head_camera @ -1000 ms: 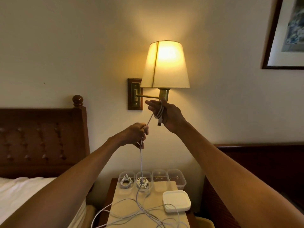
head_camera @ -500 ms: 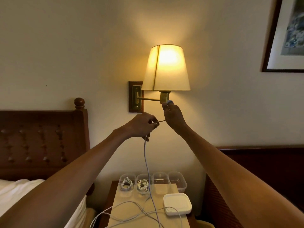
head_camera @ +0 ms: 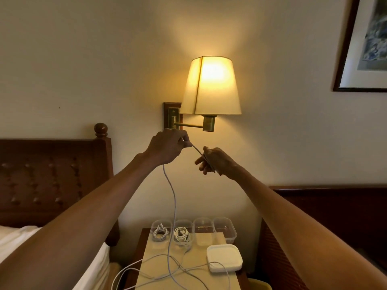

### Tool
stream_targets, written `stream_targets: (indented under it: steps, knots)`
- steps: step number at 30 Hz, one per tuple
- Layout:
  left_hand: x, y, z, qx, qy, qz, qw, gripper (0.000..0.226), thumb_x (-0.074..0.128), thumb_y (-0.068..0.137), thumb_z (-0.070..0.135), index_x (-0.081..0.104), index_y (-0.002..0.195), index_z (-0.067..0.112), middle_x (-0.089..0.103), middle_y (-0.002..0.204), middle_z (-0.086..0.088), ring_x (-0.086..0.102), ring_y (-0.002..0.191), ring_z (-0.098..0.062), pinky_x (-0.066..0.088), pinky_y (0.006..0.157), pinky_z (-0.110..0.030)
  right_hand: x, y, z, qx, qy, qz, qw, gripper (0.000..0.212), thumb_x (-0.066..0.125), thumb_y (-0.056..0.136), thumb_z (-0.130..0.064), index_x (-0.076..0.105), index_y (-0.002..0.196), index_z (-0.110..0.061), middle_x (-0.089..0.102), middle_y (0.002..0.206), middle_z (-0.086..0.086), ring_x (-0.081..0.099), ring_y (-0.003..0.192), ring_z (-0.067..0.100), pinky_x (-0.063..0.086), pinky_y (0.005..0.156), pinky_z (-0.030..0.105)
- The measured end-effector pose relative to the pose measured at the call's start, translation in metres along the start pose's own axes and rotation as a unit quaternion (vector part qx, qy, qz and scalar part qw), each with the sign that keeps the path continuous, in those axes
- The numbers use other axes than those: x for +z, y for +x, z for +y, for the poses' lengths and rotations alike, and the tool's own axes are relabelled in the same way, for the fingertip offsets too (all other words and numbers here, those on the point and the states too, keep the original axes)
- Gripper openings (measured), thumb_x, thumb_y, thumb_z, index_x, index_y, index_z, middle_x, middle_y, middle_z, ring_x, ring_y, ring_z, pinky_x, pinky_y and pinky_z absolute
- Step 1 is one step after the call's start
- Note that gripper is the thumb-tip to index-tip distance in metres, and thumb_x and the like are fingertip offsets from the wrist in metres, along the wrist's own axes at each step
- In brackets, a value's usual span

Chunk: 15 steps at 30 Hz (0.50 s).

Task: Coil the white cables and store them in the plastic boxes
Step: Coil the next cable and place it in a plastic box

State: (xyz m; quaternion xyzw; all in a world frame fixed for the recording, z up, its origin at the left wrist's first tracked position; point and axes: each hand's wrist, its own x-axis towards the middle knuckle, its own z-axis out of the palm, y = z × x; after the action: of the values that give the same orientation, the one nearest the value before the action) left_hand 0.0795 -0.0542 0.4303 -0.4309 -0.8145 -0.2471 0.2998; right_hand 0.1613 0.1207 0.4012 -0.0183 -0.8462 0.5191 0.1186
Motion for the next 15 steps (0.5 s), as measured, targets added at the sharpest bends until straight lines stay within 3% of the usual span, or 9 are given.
stream_targets:
  steps: [5, 9, 15]
  knots:
    - [0.003, -0.007, -0.003, -0.011, 0.013, 0.027, 0.999, 0.024, 0.053, 0.099, 0.043, 0.059, 0.094, 0.021, 0.064, 0.082, 0.007, 0.058, 0.07, -0.013, 0.038, 0.056, -0.025, 0.004, -0.014, 0.003, -0.021, 0.128, -0.103, 0.986, 0.06, 0.019, 0.107, -0.036, 0.067, 0.096, 0.0, 0.062, 0.073, 0.008, 0.05, 0.054, 0.011, 0.041, 0.056, 0.02]
    - [0.008, -0.016, -0.01, -0.064, -0.048, -0.011, 0.997, 0.017, 0.046, 0.104, 0.03, 0.06, 0.099, 0.023, 0.066, 0.096, 0.006, 0.062, 0.079, -0.015, 0.045, 0.061, -0.028, 0.005, -0.021, -0.004, -0.006, 0.287, -0.144, 0.947, 0.061, 0.023, 0.106, -0.037, 0.071, 0.089, -0.003, 0.051, 0.074, 0.009, 0.038, 0.049, 0.009, 0.033, 0.043, 0.015]
    - [0.018, -0.031, 0.009, -0.152, -0.214, -0.096, 0.96, 0.023, 0.039, 0.103, 0.013, 0.061, 0.094, 0.014, 0.056, 0.081, -0.004, 0.055, 0.062, -0.015, 0.047, 0.052, -0.025, 0.001, -0.022, -0.025, -0.055, 0.401, -0.118, 0.907, 0.042, 0.028, 0.106, -0.035, 0.056, 0.104, -0.003, 0.052, 0.069, 0.002, 0.045, 0.051, 0.009, 0.041, 0.051, 0.018]
